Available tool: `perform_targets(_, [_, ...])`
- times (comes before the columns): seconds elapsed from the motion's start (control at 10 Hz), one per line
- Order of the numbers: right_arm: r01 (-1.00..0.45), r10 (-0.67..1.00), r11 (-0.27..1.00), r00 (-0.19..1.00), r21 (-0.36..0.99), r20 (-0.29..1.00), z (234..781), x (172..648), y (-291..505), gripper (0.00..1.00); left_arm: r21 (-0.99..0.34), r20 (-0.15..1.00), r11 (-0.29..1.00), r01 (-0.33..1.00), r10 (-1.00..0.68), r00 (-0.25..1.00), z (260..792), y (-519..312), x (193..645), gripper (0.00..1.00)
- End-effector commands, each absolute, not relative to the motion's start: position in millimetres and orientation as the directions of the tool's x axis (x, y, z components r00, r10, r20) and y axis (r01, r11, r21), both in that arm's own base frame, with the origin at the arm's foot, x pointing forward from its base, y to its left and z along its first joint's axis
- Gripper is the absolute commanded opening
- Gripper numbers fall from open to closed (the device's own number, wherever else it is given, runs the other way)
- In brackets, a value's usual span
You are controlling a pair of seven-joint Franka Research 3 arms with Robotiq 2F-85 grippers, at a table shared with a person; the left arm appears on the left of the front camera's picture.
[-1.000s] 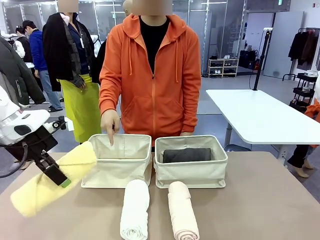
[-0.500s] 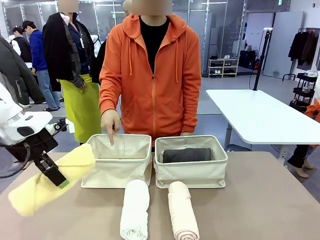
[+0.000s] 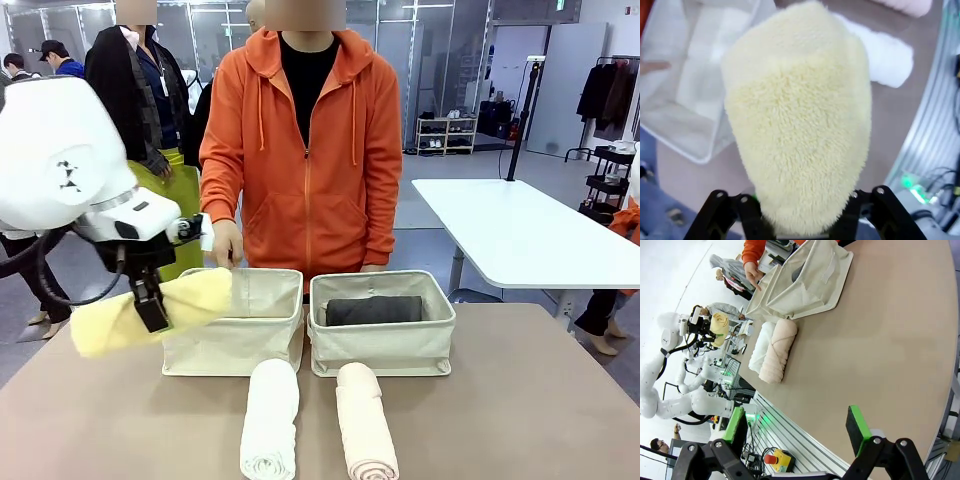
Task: Divide the towels into two baskets.
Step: Pick up one hotel-folded towel from the bottom of the table and place it in the Fabric basket indicated by the person.
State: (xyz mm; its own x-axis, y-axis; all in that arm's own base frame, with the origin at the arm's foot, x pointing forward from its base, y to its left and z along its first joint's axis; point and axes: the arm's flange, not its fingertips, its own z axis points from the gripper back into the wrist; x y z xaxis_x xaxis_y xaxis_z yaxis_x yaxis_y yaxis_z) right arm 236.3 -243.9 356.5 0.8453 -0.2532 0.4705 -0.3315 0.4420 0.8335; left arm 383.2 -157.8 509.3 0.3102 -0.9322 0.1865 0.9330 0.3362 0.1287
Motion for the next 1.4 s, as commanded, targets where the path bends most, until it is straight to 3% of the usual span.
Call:
perform_targets(0.0, [-0.337, -0.246, 0.442, 0.846, 0.831, 0.474, 359, 234, -245, 1.0, 0.273, 0.154, 0.266, 0.925, -0.961, 0.231, 516, -169, 390, 0.33])
perform_targets(0.3, [-0.337, -0.246, 0.442, 0.846, 0.831, 0.474, 359, 234, -245, 1.0, 0.411, 0.093, 0.138, 0.901, -0.99, 0.109, 509, -184, 433, 0.33])
perform_targets(0.5, [-0.337, -0.246, 0.442, 0.846, 0.831, 0.474, 359, 234, -245, 1.0, 0.403, 0.136, 0.06, 0.913, -0.991, 0.005, 487, -190, 468, 0.33])
perform_targets(0.7, [-0.337, -0.246, 0.442, 0.846, 0.831, 0.474, 359, 234, -245, 1.0, 0.432, 0.08, 0.036, 0.901, -0.997, 0.001, 482, -191, 498, 0.33])
perform_targets(1.3, [-0.337, -0.246, 0.442, 0.846, 0.831, 0.474, 359, 234, -245, 1.0, 0.366, 0.052, -0.019, 0.93, -0.998, -0.041, 462, -200, 573, 0.33])
